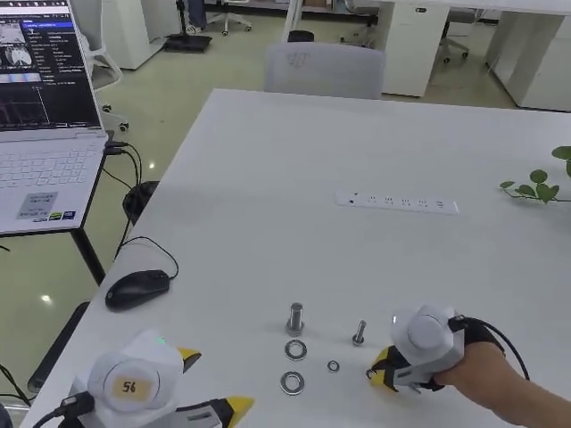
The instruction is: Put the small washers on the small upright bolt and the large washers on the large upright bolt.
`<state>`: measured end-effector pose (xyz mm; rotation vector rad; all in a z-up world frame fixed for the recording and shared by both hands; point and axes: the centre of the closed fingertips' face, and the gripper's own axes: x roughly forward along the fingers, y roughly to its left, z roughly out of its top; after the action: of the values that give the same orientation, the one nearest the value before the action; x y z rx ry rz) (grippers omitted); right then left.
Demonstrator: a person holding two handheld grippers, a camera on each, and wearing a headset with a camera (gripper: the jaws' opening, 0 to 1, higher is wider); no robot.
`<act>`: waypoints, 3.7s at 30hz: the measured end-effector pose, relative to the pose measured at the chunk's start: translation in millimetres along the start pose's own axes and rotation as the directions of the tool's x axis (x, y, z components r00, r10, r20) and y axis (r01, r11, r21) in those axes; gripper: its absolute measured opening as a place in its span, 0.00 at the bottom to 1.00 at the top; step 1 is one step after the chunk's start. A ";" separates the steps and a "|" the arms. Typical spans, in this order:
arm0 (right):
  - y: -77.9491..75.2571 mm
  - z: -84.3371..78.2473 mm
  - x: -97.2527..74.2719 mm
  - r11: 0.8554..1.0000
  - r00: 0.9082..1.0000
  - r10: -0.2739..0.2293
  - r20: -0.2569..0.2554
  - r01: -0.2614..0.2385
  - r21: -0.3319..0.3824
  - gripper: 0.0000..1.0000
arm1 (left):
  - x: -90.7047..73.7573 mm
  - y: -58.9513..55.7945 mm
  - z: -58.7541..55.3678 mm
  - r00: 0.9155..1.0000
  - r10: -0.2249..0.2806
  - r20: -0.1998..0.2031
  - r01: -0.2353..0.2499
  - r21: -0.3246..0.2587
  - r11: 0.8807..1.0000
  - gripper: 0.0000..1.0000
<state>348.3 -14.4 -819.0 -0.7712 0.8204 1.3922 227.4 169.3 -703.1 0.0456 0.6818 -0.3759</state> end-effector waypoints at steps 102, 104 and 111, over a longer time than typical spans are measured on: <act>-44.4 58.0 -24.5 0.991 0.995 -0.087 -0.042 0.082 -0.105 0.14 | 2.0 0.2 -6.1 1.000 -0.004 -0.008 0.003 -0.015 1.000 0.56; -43.8 57.4 -23.8 0.991 0.995 -0.084 -0.052 0.078 -0.109 0.14 | 1.8 0.1 -6.1 1.000 -0.003 -0.009 0.003 -0.015 1.000 0.56; -43.7 54.7 -17.3 0.989 0.994 -0.080 -0.076 0.070 -0.130 0.14 | 1.1 0.2 -6.3 1.000 0.000 -0.008 0.000 -0.017 1.000 0.56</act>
<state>394.0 21.7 -776.5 -0.9532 0.7629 1.3627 224.5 170.2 -708.6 0.0304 0.6926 -0.3702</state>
